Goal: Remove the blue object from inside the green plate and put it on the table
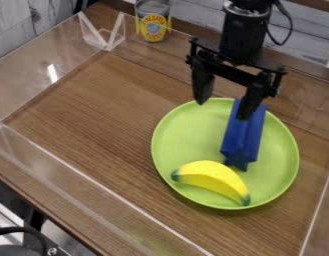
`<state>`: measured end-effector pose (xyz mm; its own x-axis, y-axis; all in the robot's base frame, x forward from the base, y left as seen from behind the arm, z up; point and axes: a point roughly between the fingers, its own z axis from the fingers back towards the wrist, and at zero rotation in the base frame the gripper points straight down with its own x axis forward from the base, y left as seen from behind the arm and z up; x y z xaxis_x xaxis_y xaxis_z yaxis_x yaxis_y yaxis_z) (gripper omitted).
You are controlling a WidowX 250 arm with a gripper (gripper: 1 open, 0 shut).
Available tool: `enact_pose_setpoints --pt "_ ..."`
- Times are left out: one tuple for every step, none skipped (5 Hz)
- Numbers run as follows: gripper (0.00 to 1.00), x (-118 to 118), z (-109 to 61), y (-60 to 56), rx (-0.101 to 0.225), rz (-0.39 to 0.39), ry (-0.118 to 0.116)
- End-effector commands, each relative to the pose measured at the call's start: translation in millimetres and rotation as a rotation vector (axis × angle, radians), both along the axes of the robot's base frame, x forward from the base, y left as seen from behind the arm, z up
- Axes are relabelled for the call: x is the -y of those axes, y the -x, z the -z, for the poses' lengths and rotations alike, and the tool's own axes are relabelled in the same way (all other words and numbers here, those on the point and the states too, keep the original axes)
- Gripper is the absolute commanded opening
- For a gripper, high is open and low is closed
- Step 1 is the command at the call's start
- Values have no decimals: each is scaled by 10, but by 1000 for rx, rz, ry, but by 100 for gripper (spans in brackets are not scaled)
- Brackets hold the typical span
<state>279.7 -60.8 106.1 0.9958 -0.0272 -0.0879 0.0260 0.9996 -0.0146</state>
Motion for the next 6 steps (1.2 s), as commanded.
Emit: enact_pose_setpoints --pt "100 96 -110 -18 59 8 16" --pt "100 163 -48 -20 61 14 21" --pt "100 219 13 -23 61 19 25" --pt "100 263 89 -30 65 27 25" --pt "100 288 173 -52 74 28 25" --pt "100 297 241 -71 81 24 26"
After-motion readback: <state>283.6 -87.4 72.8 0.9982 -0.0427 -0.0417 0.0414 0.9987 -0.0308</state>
